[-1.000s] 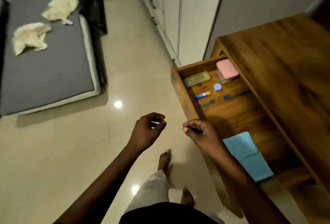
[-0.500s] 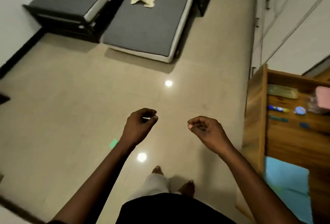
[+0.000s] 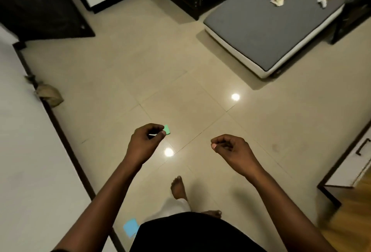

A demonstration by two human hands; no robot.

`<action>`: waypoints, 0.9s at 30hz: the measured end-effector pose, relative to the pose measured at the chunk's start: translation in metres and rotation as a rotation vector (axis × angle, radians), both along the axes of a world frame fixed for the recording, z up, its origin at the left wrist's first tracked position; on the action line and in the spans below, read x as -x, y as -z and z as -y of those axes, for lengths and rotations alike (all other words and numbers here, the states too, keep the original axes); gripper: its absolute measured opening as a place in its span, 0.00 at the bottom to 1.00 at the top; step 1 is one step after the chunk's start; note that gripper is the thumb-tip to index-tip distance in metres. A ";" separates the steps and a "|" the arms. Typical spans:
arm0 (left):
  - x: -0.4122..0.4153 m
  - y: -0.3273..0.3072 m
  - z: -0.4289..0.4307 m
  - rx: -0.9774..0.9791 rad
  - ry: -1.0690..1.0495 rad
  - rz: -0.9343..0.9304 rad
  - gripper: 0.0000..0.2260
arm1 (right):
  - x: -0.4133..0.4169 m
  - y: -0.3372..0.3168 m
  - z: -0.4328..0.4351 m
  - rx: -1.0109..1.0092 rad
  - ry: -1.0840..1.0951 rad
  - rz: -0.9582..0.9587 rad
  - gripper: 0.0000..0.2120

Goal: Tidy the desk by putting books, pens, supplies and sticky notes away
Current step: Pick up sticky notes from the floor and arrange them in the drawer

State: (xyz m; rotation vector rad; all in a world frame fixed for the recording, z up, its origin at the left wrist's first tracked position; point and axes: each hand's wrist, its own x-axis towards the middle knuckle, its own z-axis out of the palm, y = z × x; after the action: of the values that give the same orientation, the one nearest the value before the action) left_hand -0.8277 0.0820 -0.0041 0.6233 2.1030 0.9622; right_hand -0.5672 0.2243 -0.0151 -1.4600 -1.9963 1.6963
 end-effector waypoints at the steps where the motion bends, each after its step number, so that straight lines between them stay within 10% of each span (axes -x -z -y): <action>1: 0.011 0.003 0.006 0.000 -0.025 0.002 0.11 | 0.011 -0.001 0.000 0.000 -0.019 0.005 0.04; 19: 0.101 0.048 0.045 -0.010 -0.346 0.107 0.05 | 0.231 0.030 -0.027 0.013 -0.446 0.081 0.06; 27: 0.119 0.135 0.004 0.119 -0.525 0.090 0.04 | 0.323 0.142 -0.079 0.002 -0.670 0.135 0.12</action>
State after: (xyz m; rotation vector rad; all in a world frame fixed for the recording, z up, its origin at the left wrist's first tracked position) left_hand -0.9471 0.0777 -0.1392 -0.0444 2.2665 1.1058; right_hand -0.8898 0.3031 -0.1566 -0.9732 -2.7744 1.8396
